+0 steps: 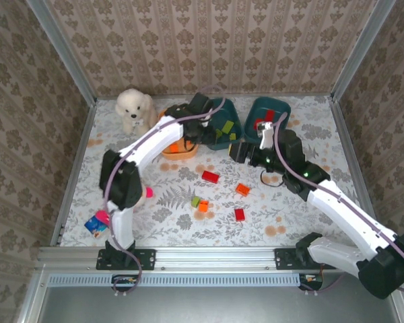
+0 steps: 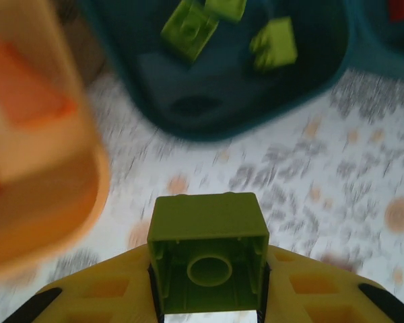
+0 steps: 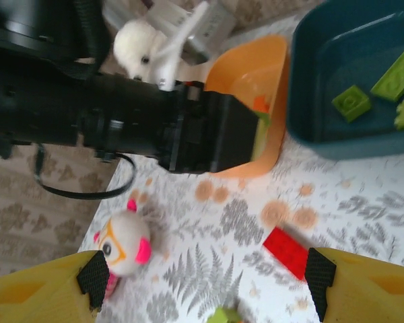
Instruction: Sort the legos into containers by color
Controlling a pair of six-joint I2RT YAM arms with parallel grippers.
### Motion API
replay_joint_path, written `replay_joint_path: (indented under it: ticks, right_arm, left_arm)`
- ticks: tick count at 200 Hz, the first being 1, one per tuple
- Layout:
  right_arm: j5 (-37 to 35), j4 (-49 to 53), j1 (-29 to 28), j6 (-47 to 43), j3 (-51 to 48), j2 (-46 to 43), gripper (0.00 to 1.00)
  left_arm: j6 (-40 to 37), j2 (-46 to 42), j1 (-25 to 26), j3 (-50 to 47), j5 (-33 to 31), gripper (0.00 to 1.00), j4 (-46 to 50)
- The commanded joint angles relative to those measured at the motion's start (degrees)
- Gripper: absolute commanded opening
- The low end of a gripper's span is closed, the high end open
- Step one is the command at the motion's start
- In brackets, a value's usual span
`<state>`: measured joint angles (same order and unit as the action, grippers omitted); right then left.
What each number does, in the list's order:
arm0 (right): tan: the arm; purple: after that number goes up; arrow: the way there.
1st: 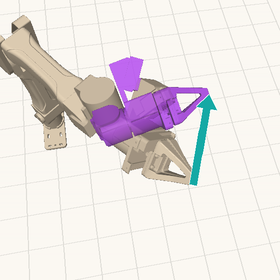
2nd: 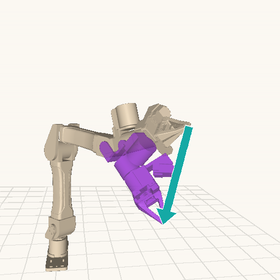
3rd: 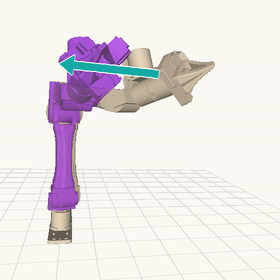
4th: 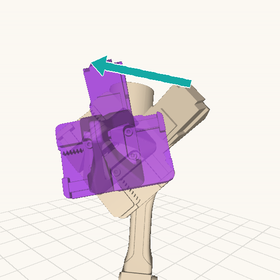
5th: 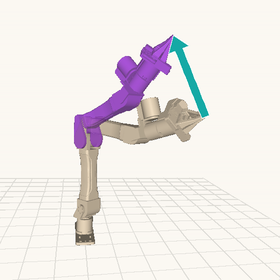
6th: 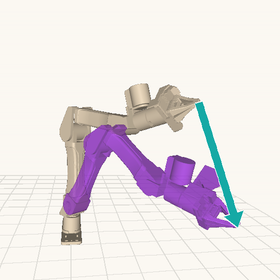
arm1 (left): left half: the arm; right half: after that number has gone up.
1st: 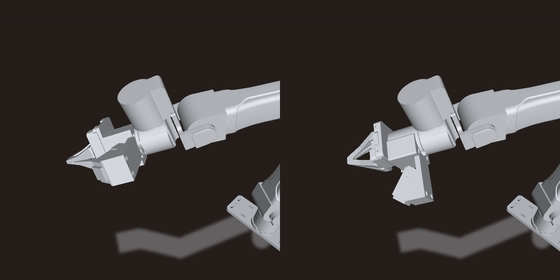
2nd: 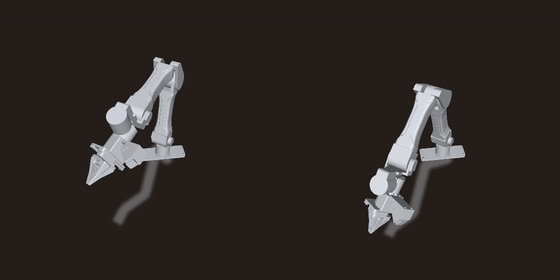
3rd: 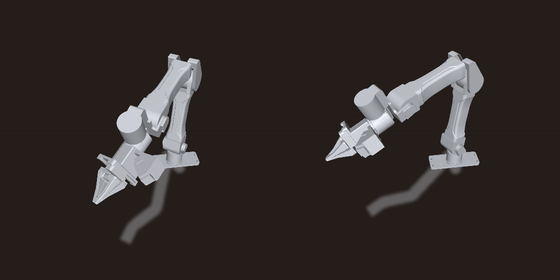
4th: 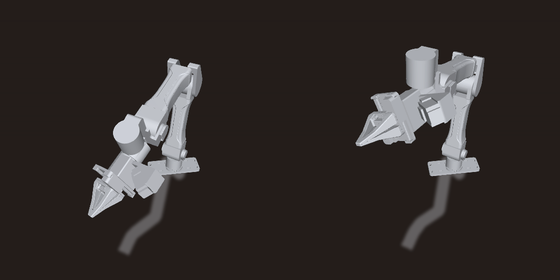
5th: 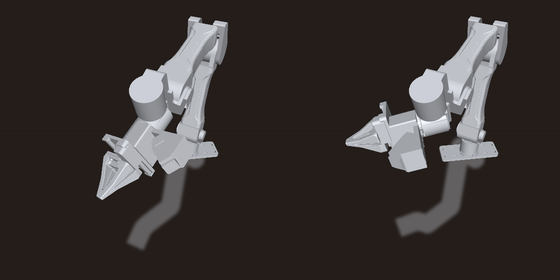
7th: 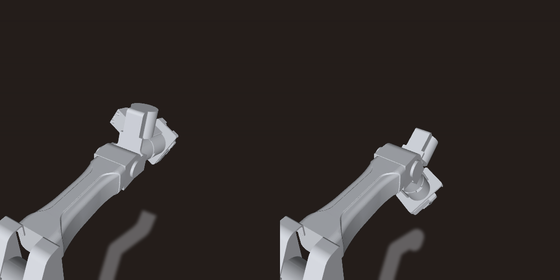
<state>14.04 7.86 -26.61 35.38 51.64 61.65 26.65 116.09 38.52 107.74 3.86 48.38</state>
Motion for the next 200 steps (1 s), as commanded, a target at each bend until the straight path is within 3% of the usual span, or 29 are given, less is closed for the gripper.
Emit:
replay_joint_path:
  ticks: [1, 49, 89, 139, 158, 200]
  right_arm:
    - [-2.71, -0.70, 2.08, 1.01, 4.51, 2.67, 0.80]
    - [-0.42, -1.11, 5.46, 3.03, 7.91, 8.33, 0.80]
    - [-0.04, -3.42, 6.52, 4.53, 8.45, 10.79, 0.80]
    - [0.72, -3.24, 6.62, 5.14, 7.48, 10.86, 0.79]
    - [1.11, -2.96, 6.63, 5.15, 7.33, 10.85, 0.79]
    - [0.05, 2.98, 6.58, 1.94, 7.06, 9.11, 0.79]
  left_arm:
    - [-3.81, 8.22, -0.96, 11.47, 1.94, 0.36, 1.33]
    - [-2.71, 23.82, -3.48, 29.51, 3.33, 0.37, -0.11]
    - [-1.41, 27.46, -4.42, 29.95, 4.28, 0.40, -8.05]
    - [2.56, 32.12, -5.40, 33.29, 2.94, 0.45, -7.77]
    - [3.61, 32.85, -5.62, 33.92, 3.84, 0.53, -7.65]
    - [4.86, 29.47, -5.74, 33.68, 4.95, 0.59, -7.32]
